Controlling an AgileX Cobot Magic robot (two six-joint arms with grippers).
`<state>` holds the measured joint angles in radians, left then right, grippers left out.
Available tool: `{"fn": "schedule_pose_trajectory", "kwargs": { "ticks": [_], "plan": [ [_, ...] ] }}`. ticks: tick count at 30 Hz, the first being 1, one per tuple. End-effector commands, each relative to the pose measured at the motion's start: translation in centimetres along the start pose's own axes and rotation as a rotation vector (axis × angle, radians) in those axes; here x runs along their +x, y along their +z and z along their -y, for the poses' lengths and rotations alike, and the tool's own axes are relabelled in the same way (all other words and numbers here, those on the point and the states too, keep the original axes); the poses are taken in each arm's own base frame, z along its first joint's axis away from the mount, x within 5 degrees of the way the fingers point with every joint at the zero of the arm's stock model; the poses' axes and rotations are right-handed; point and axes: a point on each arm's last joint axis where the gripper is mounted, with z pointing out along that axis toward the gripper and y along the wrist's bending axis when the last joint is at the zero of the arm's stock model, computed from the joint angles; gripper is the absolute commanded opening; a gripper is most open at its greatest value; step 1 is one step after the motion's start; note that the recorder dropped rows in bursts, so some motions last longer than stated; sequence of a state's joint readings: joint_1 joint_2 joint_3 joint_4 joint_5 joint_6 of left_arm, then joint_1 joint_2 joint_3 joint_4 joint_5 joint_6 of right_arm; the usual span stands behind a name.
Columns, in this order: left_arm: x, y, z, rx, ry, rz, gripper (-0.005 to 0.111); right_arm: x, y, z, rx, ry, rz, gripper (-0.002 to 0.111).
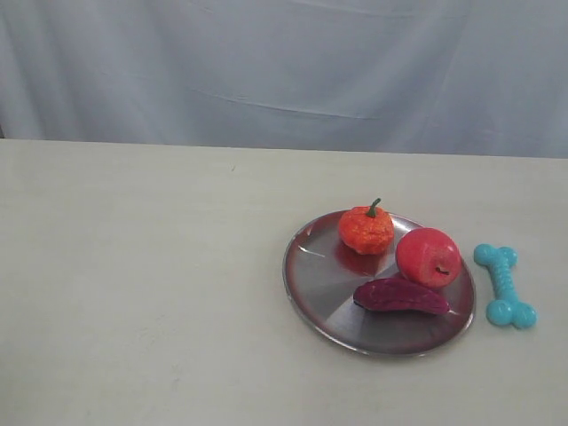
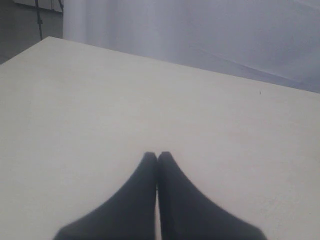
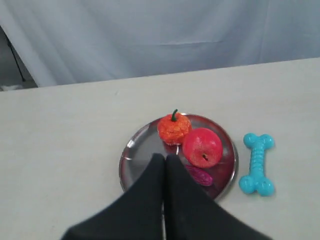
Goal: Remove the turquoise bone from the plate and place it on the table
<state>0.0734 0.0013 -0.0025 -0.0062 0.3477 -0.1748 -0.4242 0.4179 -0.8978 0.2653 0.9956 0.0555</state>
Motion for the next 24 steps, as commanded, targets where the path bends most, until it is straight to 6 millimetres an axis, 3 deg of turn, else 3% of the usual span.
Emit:
{"fn": "schedule_pose_trajectory", "kwargs": {
  "ticks": [1,24],
  "plan": [
    [0.02,0.02,-0.05,-0.006,0.003,0.005,0.000,0.87,-0.41,0.02,-0.042,0.029,0.150,-0.001],
    [0.02,0.02,-0.05,-0.006,0.003,0.005,0.000,1.14,-0.76,0.24,-0.042,0.018,0.255,-0.001]
  ]
}}
